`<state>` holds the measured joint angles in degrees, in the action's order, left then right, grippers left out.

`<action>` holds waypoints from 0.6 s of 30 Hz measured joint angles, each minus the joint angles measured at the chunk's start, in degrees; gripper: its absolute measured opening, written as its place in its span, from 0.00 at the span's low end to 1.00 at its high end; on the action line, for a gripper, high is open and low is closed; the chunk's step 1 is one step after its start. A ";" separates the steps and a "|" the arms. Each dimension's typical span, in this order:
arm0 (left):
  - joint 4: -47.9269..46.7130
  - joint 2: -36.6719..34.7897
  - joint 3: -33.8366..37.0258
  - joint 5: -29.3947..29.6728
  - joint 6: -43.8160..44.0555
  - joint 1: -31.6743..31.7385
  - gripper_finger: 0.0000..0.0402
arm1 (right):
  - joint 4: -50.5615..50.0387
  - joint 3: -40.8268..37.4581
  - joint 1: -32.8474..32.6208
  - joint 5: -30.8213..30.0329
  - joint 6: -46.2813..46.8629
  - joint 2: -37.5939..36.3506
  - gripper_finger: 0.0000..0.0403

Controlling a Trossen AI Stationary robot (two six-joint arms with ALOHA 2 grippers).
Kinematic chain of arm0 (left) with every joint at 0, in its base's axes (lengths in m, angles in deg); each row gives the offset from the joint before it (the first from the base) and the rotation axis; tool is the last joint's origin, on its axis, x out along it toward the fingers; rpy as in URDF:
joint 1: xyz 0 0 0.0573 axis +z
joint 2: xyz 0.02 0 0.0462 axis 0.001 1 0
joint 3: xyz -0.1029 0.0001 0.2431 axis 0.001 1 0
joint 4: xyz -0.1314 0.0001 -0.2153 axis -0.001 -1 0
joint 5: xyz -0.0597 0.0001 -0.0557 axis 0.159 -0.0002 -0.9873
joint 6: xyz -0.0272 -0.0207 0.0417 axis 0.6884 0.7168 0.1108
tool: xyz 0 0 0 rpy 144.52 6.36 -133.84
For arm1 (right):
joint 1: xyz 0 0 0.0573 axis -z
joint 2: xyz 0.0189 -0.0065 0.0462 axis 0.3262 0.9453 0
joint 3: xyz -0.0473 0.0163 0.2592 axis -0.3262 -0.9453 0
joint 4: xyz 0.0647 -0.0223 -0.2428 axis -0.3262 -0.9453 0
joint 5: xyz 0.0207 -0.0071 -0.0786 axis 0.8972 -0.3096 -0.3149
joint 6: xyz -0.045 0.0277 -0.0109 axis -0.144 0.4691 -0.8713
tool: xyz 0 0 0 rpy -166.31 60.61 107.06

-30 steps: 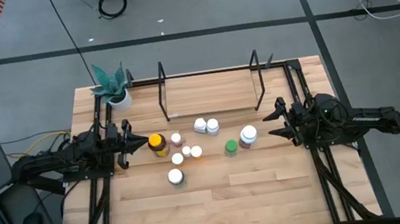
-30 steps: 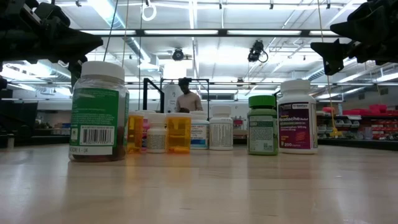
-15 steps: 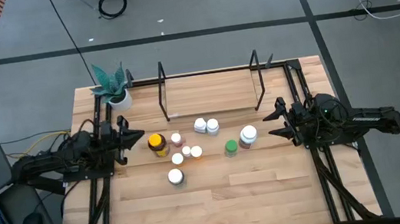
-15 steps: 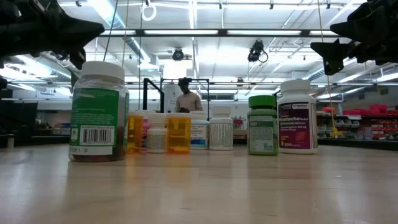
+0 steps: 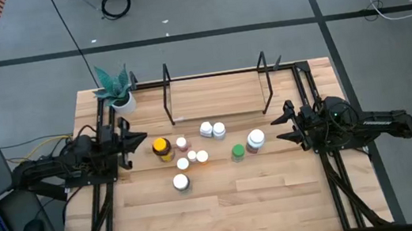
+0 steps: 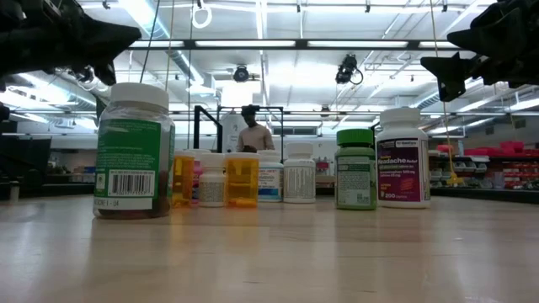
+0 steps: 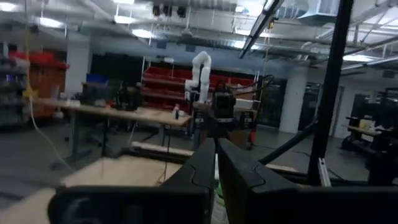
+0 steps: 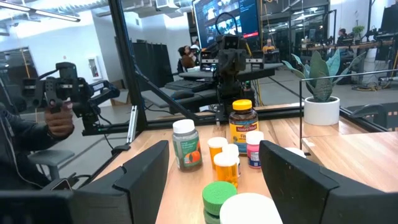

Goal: Pick and place medicine bottles onto shelf by color
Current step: Put the yellow medicine bottle on the shelf

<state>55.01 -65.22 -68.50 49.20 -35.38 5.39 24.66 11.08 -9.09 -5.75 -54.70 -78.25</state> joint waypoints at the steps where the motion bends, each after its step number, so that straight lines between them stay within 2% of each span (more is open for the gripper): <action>1: 1.05 0.00 -0.01 -0.90 -1.57 -0.05 0.05 | 0.00 0.01 0.00 0.01 0.01 0.00 0.64; 4: 3.66 0.00 -0.01 -2.50 -4.69 -0.07 0.04 | 0.02 0.00 0.00 0.01 0.00 0.01 0.64; 7: 3.64 0.00 -0.10 0.70 -2.48 -0.07 0.04 | 0.03 -0.01 0.00 0.02 -0.01 0.01 0.64; 9: -2.51 0.39 -1.76 3.59 0.98 -0.03 0.04 | 0.04 0.01 0.00 0.02 0.01 0.00 0.64; 14: -18.34 5.61 -9.32 3.43 6.50 -0.09 0.03 | 0.04 -0.01 0.00 0.02 -0.01 -0.01 0.64; 18: -22.01 11.24 -14.16 2.84 8.78 -0.14 0.04 | 0.07 0.00 0.00 0.01 0.00 0.01 0.64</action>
<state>33.00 -53.98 -82.66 52.04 -26.60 5.25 24.72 11.08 -9.09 -5.74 -54.70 -78.24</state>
